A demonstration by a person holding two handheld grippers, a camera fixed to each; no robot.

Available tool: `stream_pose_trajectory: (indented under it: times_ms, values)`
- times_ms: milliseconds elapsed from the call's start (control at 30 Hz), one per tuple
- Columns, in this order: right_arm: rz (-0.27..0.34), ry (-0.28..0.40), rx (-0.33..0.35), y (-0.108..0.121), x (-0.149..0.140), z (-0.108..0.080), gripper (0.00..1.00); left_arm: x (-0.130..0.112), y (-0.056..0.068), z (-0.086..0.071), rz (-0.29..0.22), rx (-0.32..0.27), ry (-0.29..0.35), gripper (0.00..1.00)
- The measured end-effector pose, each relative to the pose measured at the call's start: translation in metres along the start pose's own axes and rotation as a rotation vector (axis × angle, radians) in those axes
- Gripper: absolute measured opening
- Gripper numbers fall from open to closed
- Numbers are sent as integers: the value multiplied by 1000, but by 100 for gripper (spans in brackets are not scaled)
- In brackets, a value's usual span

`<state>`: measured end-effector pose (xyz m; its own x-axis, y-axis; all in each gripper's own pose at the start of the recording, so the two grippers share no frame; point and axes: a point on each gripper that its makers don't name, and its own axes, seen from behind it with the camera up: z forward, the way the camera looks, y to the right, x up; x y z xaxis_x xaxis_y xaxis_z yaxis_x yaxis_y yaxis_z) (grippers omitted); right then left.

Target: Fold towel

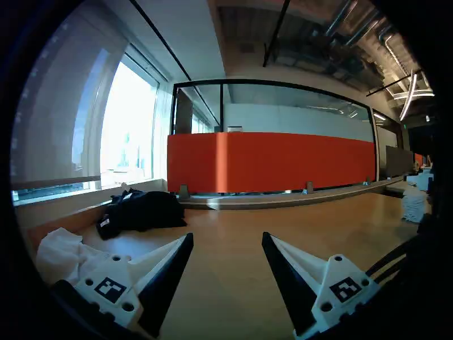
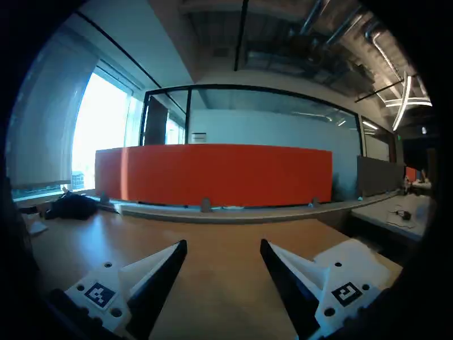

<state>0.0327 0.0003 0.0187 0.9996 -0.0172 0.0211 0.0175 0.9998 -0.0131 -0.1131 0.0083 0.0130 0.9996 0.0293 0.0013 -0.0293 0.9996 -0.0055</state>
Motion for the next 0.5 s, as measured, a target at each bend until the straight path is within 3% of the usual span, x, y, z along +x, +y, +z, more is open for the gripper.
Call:
stream_pose_trajectory:
  times_ms: [500]
  values:
    - [28,2,-6,5,-32,-7,100,-1,0,0,0,0,0,89]
